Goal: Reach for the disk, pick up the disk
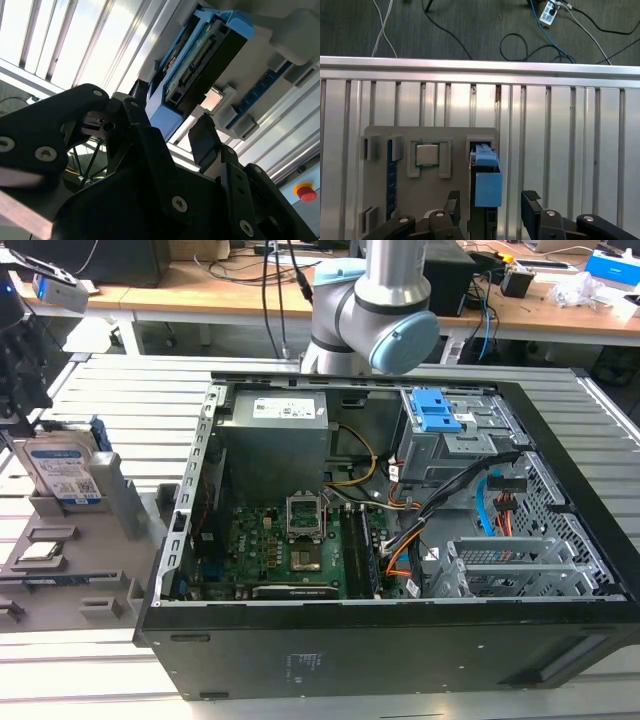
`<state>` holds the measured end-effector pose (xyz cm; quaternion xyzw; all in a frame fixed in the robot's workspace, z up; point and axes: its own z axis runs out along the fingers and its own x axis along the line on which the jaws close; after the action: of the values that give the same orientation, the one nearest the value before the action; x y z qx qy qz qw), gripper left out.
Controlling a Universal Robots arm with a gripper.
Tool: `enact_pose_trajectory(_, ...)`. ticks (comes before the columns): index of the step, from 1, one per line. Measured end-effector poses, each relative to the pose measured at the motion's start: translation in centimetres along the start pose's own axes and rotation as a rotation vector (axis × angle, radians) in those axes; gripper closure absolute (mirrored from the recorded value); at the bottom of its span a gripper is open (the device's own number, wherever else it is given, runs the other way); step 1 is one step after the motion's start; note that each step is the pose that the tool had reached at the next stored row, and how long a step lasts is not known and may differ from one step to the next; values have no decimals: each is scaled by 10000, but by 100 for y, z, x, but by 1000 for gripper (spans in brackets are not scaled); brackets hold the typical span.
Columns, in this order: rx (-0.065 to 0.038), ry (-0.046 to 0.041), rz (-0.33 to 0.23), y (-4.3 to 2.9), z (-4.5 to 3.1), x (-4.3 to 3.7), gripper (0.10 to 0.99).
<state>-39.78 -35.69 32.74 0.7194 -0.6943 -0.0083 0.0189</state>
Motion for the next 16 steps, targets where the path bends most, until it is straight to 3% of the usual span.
enact_pose_trajectory(3, 1, 7, 1, -2, 65, 8, 482)
enact_pose_trajectory(16, 0, 29, 1, -7, 168, 8, 482)
